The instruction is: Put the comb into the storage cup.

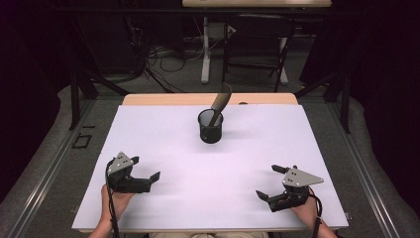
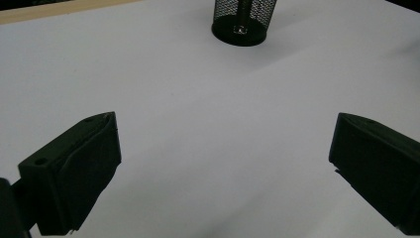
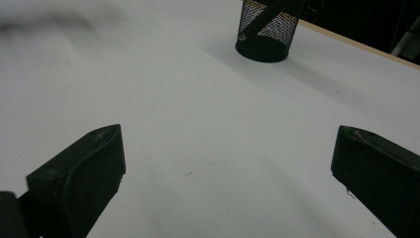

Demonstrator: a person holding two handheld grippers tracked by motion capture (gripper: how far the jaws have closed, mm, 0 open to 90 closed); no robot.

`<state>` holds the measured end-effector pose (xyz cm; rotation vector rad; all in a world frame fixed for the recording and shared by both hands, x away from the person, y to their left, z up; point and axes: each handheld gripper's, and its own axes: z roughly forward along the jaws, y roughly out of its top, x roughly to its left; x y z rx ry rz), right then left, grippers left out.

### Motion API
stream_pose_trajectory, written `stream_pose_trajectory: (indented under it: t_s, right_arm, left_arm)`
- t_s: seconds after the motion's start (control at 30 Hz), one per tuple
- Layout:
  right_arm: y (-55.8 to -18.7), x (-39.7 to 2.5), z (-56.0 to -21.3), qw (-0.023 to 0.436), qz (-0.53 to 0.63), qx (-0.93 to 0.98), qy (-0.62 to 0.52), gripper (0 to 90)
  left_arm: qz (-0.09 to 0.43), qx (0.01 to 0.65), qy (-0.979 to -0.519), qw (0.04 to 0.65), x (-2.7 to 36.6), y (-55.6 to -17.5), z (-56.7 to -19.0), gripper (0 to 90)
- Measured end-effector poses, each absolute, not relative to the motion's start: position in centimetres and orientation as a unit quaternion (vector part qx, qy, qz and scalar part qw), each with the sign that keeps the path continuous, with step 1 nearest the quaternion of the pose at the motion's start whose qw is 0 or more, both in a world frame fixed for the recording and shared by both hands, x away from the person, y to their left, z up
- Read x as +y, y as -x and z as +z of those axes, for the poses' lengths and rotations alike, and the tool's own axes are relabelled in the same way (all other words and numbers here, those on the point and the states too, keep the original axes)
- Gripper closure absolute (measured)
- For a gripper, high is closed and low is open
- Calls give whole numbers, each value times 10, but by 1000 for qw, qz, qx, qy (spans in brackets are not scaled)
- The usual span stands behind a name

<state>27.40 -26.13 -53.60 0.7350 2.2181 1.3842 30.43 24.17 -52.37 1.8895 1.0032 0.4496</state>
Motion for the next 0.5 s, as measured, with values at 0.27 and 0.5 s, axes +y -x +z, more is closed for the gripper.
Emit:
stream_pose_trajectory:
  t_s: [0.27, 0.5]
  right_arm:
    - [-274, -261, -535, 212, 497, 799, -264, 0]
    - [-274, -261, -536, 209, 496, 800, -265, 0]
  left_arm:
    - [186, 414, -764, 459, 246, -294, -528, 0]
    - [188, 414, -765, 456, 247, -286, -530, 0]
